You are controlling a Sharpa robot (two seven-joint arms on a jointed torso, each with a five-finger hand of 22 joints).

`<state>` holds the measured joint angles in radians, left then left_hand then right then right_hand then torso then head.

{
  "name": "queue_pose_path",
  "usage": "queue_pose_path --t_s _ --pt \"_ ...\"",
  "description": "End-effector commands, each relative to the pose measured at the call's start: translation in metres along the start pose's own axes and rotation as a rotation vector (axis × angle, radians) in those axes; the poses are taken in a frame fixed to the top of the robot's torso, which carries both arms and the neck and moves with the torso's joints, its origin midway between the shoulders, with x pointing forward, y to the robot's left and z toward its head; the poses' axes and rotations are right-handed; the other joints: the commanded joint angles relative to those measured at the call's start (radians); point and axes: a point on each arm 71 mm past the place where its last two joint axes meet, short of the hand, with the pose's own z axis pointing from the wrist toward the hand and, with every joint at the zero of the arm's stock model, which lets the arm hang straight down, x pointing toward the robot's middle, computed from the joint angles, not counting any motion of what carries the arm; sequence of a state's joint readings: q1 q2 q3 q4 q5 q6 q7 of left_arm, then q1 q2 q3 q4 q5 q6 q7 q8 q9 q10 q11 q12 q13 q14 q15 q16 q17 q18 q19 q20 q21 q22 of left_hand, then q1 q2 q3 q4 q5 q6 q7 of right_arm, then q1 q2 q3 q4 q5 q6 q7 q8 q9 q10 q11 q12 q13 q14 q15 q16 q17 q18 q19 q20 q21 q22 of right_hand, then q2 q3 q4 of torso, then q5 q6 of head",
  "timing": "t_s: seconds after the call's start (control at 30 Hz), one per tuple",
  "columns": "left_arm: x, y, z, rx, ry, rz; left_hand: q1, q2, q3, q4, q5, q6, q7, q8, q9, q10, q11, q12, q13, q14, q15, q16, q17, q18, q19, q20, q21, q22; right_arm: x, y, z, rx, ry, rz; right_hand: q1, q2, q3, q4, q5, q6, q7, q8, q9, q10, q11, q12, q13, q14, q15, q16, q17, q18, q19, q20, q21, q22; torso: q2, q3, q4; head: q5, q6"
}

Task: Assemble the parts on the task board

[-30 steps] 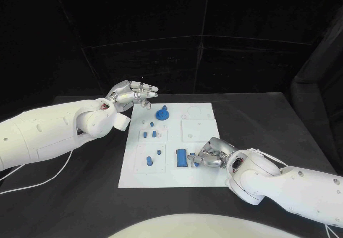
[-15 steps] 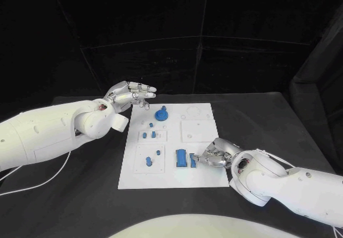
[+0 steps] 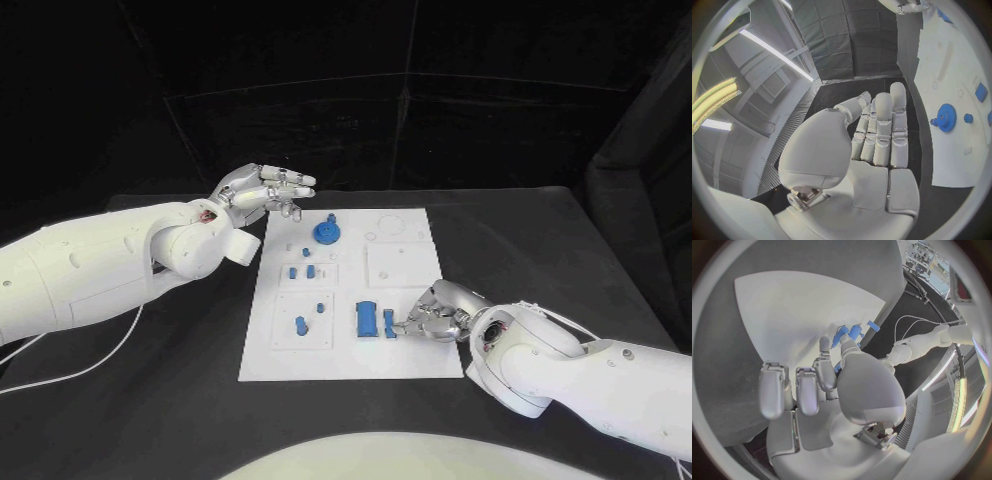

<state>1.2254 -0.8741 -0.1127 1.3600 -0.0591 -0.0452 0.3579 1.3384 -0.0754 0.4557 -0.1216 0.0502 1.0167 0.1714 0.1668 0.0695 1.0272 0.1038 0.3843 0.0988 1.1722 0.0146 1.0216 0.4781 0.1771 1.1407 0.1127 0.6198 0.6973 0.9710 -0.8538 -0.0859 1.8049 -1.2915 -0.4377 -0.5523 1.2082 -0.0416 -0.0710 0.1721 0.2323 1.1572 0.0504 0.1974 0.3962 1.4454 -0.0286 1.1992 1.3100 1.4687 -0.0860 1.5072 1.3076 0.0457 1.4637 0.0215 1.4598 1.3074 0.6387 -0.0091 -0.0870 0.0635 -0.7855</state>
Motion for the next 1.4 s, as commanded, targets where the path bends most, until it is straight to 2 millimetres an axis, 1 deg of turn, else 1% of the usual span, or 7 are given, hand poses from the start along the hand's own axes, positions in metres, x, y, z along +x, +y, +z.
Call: queue_pose_path --t_s 0.03,0.27,0.47,0.57,0.83,1.03,1.4 --pt "0.0010 -0.0011 0.0006 0.003 0.009 -0.007 -0.002 0.008 0.000 -0.007 -0.001 -0.002 0.004 0.003 -0.001 -0.006 -0.001 0.003 -0.001 -0.006 0.001 -0.003 -0.001 0.005 -0.004 0.000 -0.006 -0.001 0.0008 0.0037 -0.0004 -0.037 0.012 -0.009 -0.005 0.003 -0.009 0.004 -0.007 -0.009 0.001 0.005 0.002 0.004 0.004 -0.005 0.001 0.081 -0.004 0.005 0.159 -0.005 0.036 -0.004 0.006 0.076 0.001 -0.0004 -0.0008 0.001 -0.001" --pt "0.0013 -0.0009 0.0011 0.002 0.010 -0.007 -0.002 0.008 0.000 -0.007 -0.001 -0.002 0.004 0.003 -0.001 -0.006 -0.001 0.003 -0.001 -0.006 0.001 -0.003 -0.001 0.005 -0.004 0.000 -0.006 -0.001 0.0008 0.0033 0.0001 -0.038 0.014 -0.010 -0.010 0.006 -0.014 0.007 -0.007 -0.009 0.001 0.005 0.003 0.004 0.005 -0.005 0.001 0.081 -0.003 0.005 0.159 -0.005 0.036 -0.004 0.006 0.076 0.001 -0.0001 -0.0008 0.000 -0.003" --pt "0.0014 -0.0008 0.0014 0.001 0.010 -0.007 -0.002 0.008 0.000 -0.007 -0.001 -0.002 0.004 0.003 -0.001 -0.006 -0.001 0.003 -0.001 -0.006 0.001 -0.003 -0.001 0.005 -0.004 0.000 -0.006 -0.001 0.0005 0.0022 0.0009 -0.033 0.014 -0.011 -0.013 0.010 -0.016 0.009 -0.005 -0.009 0.001 0.005 0.004 0.004 0.004 -0.006 0.001 0.081 -0.003 0.005 0.159 -0.005 0.036 -0.004 0.006 0.076 0.001 -0.0001 0.0018 -0.001 -0.003" --pt "0.0008 -0.0007 0.0014 0.000 0.008 -0.006 -0.002 0.008 0.000 -0.007 -0.001 -0.002 0.004 0.003 -0.001 -0.006 -0.001 0.003 -0.001 -0.006 0.001 -0.003 -0.001 0.005 -0.004 0.000 -0.006 -0.001 0.0013 0.0034 0.0009 -0.038 0.020 -0.013 -0.013 0.010 -0.016 0.009 -0.004 -0.009 0.001 0.005 0.004 0.004 0.004 -0.005 0.001 0.081 -0.003 0.005 0.160 -0.005 0.036 -0.004 0.006 0.076 0.001 0.0000 -0.0004 -0.001 -0.004" --pt "0.0006 -0.0005 0.0019 0.000 0.008 -0.006 -0.002 0.008 0.000 -0.007 -0.001 -0.002 0.004 0.003 -0.001 -0.006 -0.001 0.003 -0.001 -0.006 0.001 -0.003 -0.001 0.005 -0.004 0.000 -0.006 -0.001 0.0032 0.0050 0.0017 -0.039 0.033 -0.017 -0.004 0.012 -0.018 0.003 -0.005 -0.010 0.000 0.005 0.006 0.004 0.004 -0.005 0.002 0.081 -0.004 0.005 0.160 -0.005 0.036 -0.004 0.007 0.077 0.000 -0.0008 0.0002 -0.001 -0.006" --pt "0.0004 -0.0005 0.0018 -0.001 0.007 -0.006 -0.002 0.008 0.000 -0.007 -0.001 -0.002 0.004 0.003 -0.001 -0.006 -0.001 0.003 -0.001 -0.006 0.001 -0.003 -0.001 0.005 -0.004 0.000 -0.006 -0.001 0.0019 0.0018 0.0036 -0.012 0.019 -0.029 0.022 0.033 -0.011 -0.013 -0.004 -0.010 -0.001 0.004 0.010 0.003 0.002 -0.006 0.001 0.081 -0.005 0.005 0.160 -0.005 0.037 -0.004 0.007 0.078 0.001 -0.0006 0.0009 -0.001 -0.007" --pt "0.0004 -0.0005 0.0019 -0.001 0.007 -0.005 -0.002 0.008 0.000 -0.007 -0.001 -0.002 0.004 0.003 -0.001 -0.006 -0.001 0.003 -0.001 -0.006 0.001 -0.003 -0.001 0.005 -0.004 0.000 -0.006 -0.001 0.0008 -0.0008 0.0095 -0.002 0.004 -0.034 0.028 0.038 -0.010 -0.017 -0.004 -0.010 -0.002 0.004 0.011 0.004 0.002 -0.004 0.002 0.081 -0.005 0.006 0.161 -0.006 0.037 -0.005 0.008 0.080 0.001 0.0004 0.0007 0.001 -0.009"
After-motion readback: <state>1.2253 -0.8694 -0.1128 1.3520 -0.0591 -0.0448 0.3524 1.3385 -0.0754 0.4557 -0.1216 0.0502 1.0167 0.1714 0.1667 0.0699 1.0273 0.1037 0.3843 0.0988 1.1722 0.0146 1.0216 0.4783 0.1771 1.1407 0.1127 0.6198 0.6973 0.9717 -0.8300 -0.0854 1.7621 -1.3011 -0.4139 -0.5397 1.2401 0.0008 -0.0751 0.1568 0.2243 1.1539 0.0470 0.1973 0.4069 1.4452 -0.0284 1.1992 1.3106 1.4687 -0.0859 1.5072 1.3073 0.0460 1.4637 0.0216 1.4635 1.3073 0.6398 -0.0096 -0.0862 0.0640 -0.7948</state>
